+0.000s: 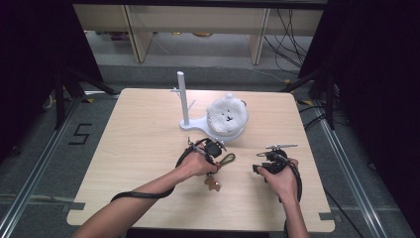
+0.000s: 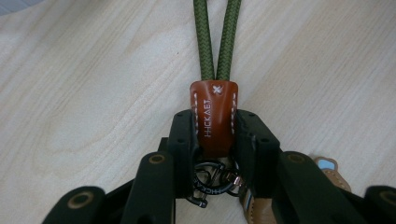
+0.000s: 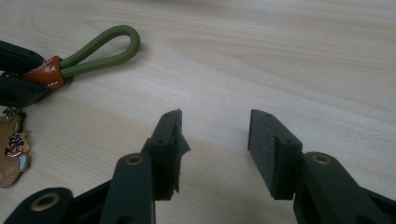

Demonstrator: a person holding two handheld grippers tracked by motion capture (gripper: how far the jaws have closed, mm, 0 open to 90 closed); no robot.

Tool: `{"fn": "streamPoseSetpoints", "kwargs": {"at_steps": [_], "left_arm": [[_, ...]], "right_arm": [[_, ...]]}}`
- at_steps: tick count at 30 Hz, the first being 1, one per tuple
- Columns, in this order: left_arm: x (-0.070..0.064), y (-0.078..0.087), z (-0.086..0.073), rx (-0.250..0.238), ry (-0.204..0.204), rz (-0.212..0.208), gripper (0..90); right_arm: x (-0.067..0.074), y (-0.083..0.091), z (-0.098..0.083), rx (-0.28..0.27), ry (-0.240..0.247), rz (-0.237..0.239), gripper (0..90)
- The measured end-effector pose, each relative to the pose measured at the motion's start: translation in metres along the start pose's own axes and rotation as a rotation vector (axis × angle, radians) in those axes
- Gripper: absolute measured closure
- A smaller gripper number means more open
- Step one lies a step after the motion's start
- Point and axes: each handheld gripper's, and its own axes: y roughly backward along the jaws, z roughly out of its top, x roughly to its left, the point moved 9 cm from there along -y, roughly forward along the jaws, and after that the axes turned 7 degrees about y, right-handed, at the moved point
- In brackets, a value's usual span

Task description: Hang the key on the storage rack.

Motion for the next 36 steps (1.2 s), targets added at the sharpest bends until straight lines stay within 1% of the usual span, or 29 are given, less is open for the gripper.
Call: {"fn": "streamPoseSetpoints", "kwargs": {"at_steps": [1, 2, 3, 5, 6, 8, 9, 10, 11, 13, 14, 15, 16, 18, 19, 20, 23, 25, 26, 27, 28, 29, 30, 31, 32, 33, 34, 35, 36], "left_arm": [[0.0, 0.001, -0.001, -0.005, 0.001, -0.001, 68.5], [0.001, 0.002, -0.002, -0.015, 0.002, -0.006, 68.6], [0.002, 0.004, -0.002, -0.022, 0.002, -0.008, 68.6], [0.003, 0.008, -0.003, -0.037, 0.006, -0.01, 68.7], [0.004, 0.01, -0.003, -0.048, 0.006, -0.012, 68.8], [0.005, 0.012, -0.004, -0.061, 0.007, -0.015, 68.9], [0.005, 0.016, -0.004, -0.089, 0.007, -0.021, 68.8], [0.005, 0.018, -0.005, -0.103, 0.005, -0.024, 68.9], [0.005, 0.02, -0.006, -0.115, 0.006, -0.029, 68.9], [0.003, 0.023, -0.007, -0.148, 0.017, -0.043, 68.9], [0.003, 0.023, -0.007, -0.148, 0.017, -0.043, 68.9], [0.003, 0.026, -0.009, -0.17, 0.02, -0.054, 68.9], [0.004, 0.028, -0.011, -0.176, 0.011, -0.053, 68.9], [0.005, 0.03, -0.013, -0.185, 0.006, -0.056, 69.0], [0.006, 0.033, -0.015, -0.204, 0.0, -0.062, 69.0], [0.007, 0.036, -0.017, -0.211, -0.004, -0.062, 69.0], [0.008, 0.04, -0.019, -0.23, -0.009, -0.07, 69.1], [0.011, 0.047, -0.022, -0.275, 0.002, -0.07, 69.1], [0.011, 0.047, -0.022, -0.275, 0.002, -0.07, 69.1], [0.013, 0.052, -0.024, -0.311, 0.024, -0.077, 69.1], [0.013, 0.052, -0.024, -0.311, 0.024, -0.077, 69.1], [0.016, 0.057, -0.026, -0.343, 0.044, -0.079, 69.1], [0.016, 0.057, -0.026, -0.343, 0.044, -0.079, 69.1], [0.019, 0.062, -0.029, -0.363, 0.055, -0.078, 69.1], [0.019, 0.062, -0.029, -0.363, 0.055, -0.078, 69.1], [0.022, 0.067, -0.032, -0.382, 0.065, -0.085, 69.1], [0.022, 0.067, -0.032, -0.382, 0.065, -0.085, 69.1], [0.027, 0.072, -0.035, -0.395, 0.077, -0.083, 69.1], [0.029, 0.075, -0.036, -0.411, 0.087, -0.083, 69.1]], "right_arm": [[0.0, 0.0, 0.0, -0.001, -0.008, 0.0, 55.9], [-0.001, 0.002, -0.001, 0.017, 0.002, -0.011, 55.9], [-0.001, 0.001, 0.001, -0.005, -0.006, -0.004, 55.9], [-0.002, 0.002, 0.0, 0.009, -0.004, -0.007, 55.9], [-0.002, 0.001, 0.001, -0.011, 0.0, -0.008, 55.9], [-0.002, 0.001, 0.001, -0.016, 0.005, -0.012, 55.8], [-0.002, 0.001, 0.001, -0.016, -0.005, -0.011, 55.9], [-0.003, 0.0, 0.002, -0.028, 0.013, -0.013, 55.9], [-0.002, 0.001, 0.002, -0.028, -0.004, -0.012, 55.9], [-0.004, 0.001, 0.002, -0.028, 0.021, -0.015, 55.9], [-0.004, 0.001, 0.002, -0.028, 0.021, -0.015, 55.9], [-0.004, 0.001, 0.002, -0.028, 0.015, -0.018, 55.9], [-0.005, 0.002, 0.001, -0.013, 0.012, -0.026, 55.9], [-0.004, 0.002, 0.001, -0.013, 0.004, -0.024, 55.9], [-0.003, 0.002, 0.002, -0.022, 0.019, -0.012, 55.9], [-0.005, 0.003, 0.001, -0.009, 0.032, -0.016, 55.9], [-0.003, 0.003, 0.001, -0.01, 0.022, -0.013, 55.9], [-0.003, 0.003, 0.001, -0.005, 0.019, -0.011, 55.9], [-0.003, 0.003, 0.001, -0.005, 0.019, -0.011, 55.9], [-0.001, 0.003, 0.001, -0.005, 0.005, -0.011, 55.9], [-0.001, 0.003, 0.001, -0.005, 0.005, -0.011, 55.9], [-0.001, 0.004, 0.002, -0.012, 0.012, -0.014, 55.9], [-0.001, 0.004, 0.002, -0.012, 0.012, -0.014, 55.9], [-0.003, 0.004, 0.002, -0.016, 0.03, -0.017, 55.9], [-0.003, 0.004, 0.002, -0.016, 0.03, -0.017, 55.9], [-0.003, 0.005, 0.003, -0.02, 0.032, -0.022, 55.9], [-0.004, 0.005, 0.004, -0.027, 0.041, -0.026, 55.9], [-0.003, 0.004, 0.006, -0.055, 0.023, -0.027, 55.9], [-0.007, 0.001, 0.007, -0.078, 0.051, -0.046, 55.9]]}}
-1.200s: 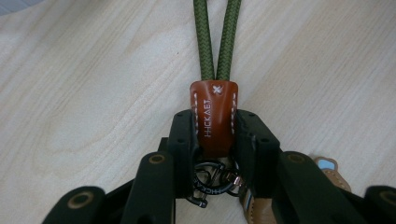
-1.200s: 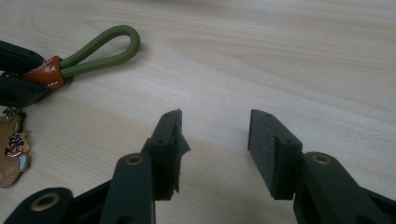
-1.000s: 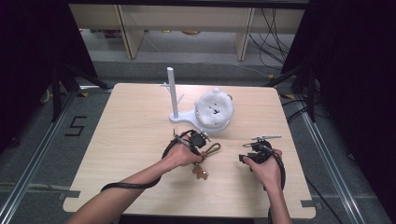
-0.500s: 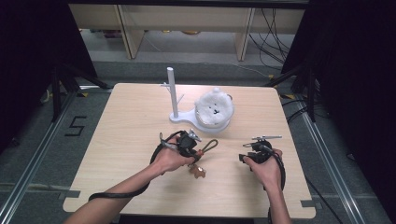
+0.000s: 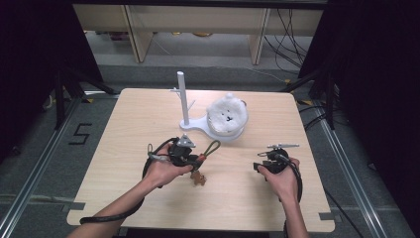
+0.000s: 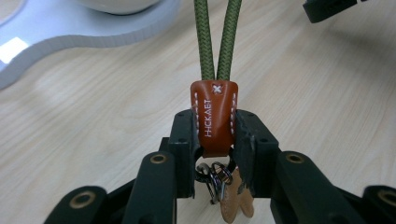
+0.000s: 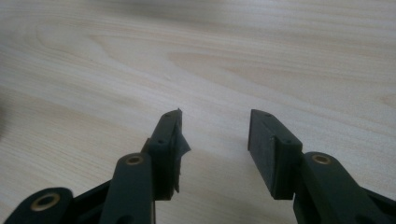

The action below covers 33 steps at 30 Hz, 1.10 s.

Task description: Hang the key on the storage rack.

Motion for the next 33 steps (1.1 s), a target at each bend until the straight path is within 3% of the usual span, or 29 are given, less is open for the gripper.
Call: {"fn": "streamPoseSetpoints", "kwargs": {"at_steps": [1, 3, 8, 9, 16, 18, 19, 26, 28, 29, 31, 33], "left_arm": [[0.002, 0.003, 0.001, -0.011, 0.004, 0.0, 69.1], [0.006, 0.009, 0.002, -0.031, 0.011, 0.013, 69.1], [0.012, 0.02, 0.005, -0.072, 0.012, 0.027, 69.1], [0.015, 0.025, 0.005, -0.086, 0.013, 0.032, 69.1], [0.025, 0.04, 0.005, -0.125, 0.021, 0.052, 69.1], [0.028, 0.045, 0.005, -0.14, 0.026, 0.056, 69.1], [0.032, 0.049, 0.005, -0.158, 0.036, 0.062, 69.1], [0.04, 0.06, 0.003, -0.208, 0.065, 0.076, 69.1], [0.043, 0.062, 0.001, -0.197, 0.054, 0.08, 69.1], [0.045, 0.065, 0.002, -0.228, 0.079, 0.091, 69.1], [0.047, 0.068, 0.0, -0.232, 0.083, 0.085, 69.1], [0.049, 0.071, -0.001, -0.257, 0.092, 0.097, 69.1]], "right_arm": [[0.001, 0.004, -0.002, 0.038, -0.001, 0.005, 55.9], [0.004, 0.005, -0.002, 0.048, -0.007, 0.027, 55.9], [0.003, 0.003, 0.0, 0.016, 0.008, 0.027, 55.8], [0.001, 0.003, 0.0, 0.018, 0.026, 0.01, 55.6], [0.002, 0.003, 0.001, 0.01, 0.015, 0.005, 55.4], [0.006, 0.005, 0.002, 0.007, -0.009, 0.027, 55.3], [0.005, 0.004, 0.002, 0.0, 0.011, 0.022, 55.3], [0.003, 0.004, 0.003, -0.012, 0.021, 0.016, 54.8], [0.003, 0.004, 0.003, -0.015, 0.02, 0.013, 54.7], [0.001, 0.005, 0.002, -0.003, 0.025, -0.005, 54.7], [0.006, 0.006, 0.004, -0.009, -0.025, 0.019, 54.6], [0.005, 0.006, 0.004, -0.02, -0.021, 0.016, 54.5]]}}
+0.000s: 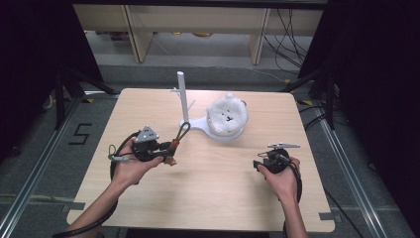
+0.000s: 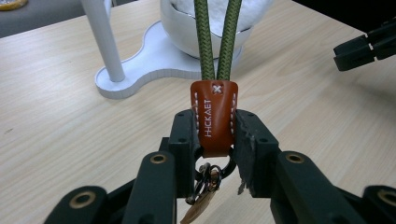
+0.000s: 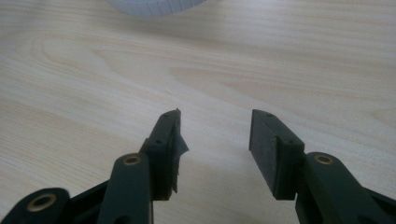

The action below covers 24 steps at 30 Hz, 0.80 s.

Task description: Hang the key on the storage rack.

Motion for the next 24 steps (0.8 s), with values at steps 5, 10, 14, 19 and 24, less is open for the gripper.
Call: {"fn": "streamPoseSetpoints", "kwargs": {"at_steps": [5, 10, 14, 19, 24], "left_arm": [[0.005, 0.007, 0.001, -0.026, 0.009, -0.001, 69.1], [0.012, 0.016, 0.002, -0.064, 0.02, 0.017, 69.0], [0.015, 0.022, 0.001, -0.093, 0.034, 0.026, 69.0], [0.02, 0.026, 0.0, -0.125, 0.046, 0.033, 69.0], [0.024, 0.032, 0.001, -0.169, 0.061, 0.046, 69.0]], "right_arm": [[0.0, 0.001, 0.0, -0.006, 0.015, 0.008, 54.4], [0.0, 0.003, 0.001, -0.01, -0.004, -0.008, 54.3], [-0.001, 0.004, 0.001, -0.013, -0.004, -0.009, 54.1], [-0.001, 0.004, 0.001, -0.018, -0.003, -0.007, 53.9], [-0.003, 0.004, 0.002, -0.037, 0.017, -0.011, 53.6]]}}
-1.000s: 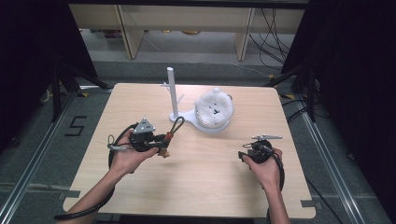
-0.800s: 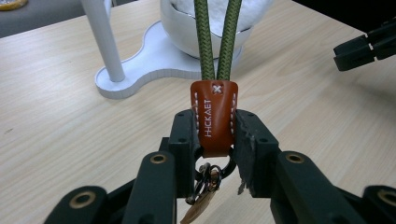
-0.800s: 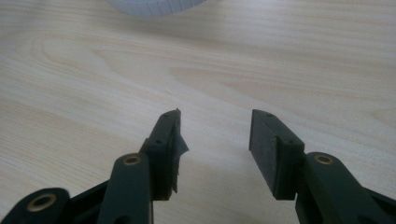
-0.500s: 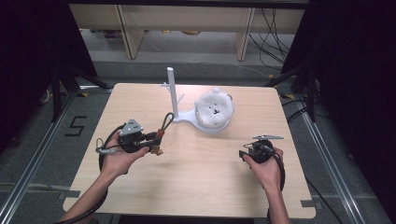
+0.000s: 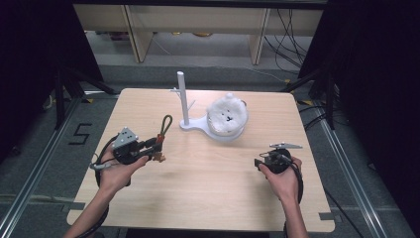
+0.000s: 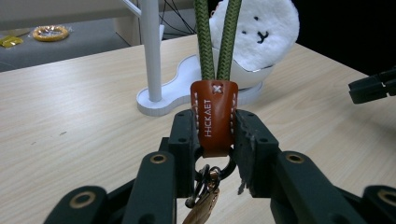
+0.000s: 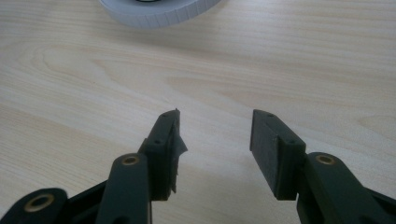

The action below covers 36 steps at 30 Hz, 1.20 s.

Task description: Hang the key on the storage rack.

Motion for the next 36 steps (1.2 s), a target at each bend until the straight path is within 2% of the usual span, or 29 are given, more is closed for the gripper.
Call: {"fn": "streamPoseSetpoints", "kwargs": {"at_steps": [3, 9, 10, 12, 18, 20, 22, 23, 28, 32, 36], "left_arm": [[0.001, 0.001, 0.001, -0.015, 0.006, 0.0, 69.0], [0.007, 0.004, 0.007, -0.05, 0.019, 0.024, 69.0], [0.009, 0.005, 0.01, -0.069, 0.021, 0.02, 69.0], [0.01, 0.006, 0.011, -0.073, 0.024, 0.024, 69.0], [0.015, 0.005, 0.019, -0.13, 0.029, 0.028, 69.0], [0.017, 0.003, 0.02, -0.135, 0.035, 0.029, 69.0], [0.019, 0.002, 0.021, -0.136, 0.039, 0.028, 69.0], [0.019, 0.002, 0.021, -0.136, 0.039, 0.028, 69.0], [0.023, -0.003, 0.028, -0.153, 0.048, 0.026, 69.0], [0.022, -0.005, 0.035, -0.173, 0.053, 0.007, 68.9], [0.023, -0.009, 0.041, -0.174, 0.052, 0.006, 68.9]], "right_arm": [[0.002, 0.001, 0.0, 0.005, -0.023, 0.006, 53.4], [-0.001, 0.001, 0.001, -0.018, 0.001, -0.001, 52.9], [-0.006, 0.0, 0.002, -0.029, 0.026, -0.03, 52.6], [-0.005, 0.0, 0.002, -0.026, 0.014, -0.027, 52.3], [-0.004, 0.001, 0.004, -0.043, 0.01, -0.016, 51.5], [0.0, 0.002, 0.003, -0.028, -0.032, -0.021, 51.3], [-0.002, 0.002, 0.003, -0.03, -0.014, -0.035, 51.3], [0.0, 0.003, 0.003, -0.036, -0.014, -0.019, 51.3], [-0.001, 0.003, 0.004, -0.039, -0.014, -0.026, 51.3], [-0.001, 0.003, 0.004, -0.044, -0.016, -0.028, 51.1], [-0.001, 0.003, 0.004, -0.045, -0.022, -0.029, 50.5]]}}
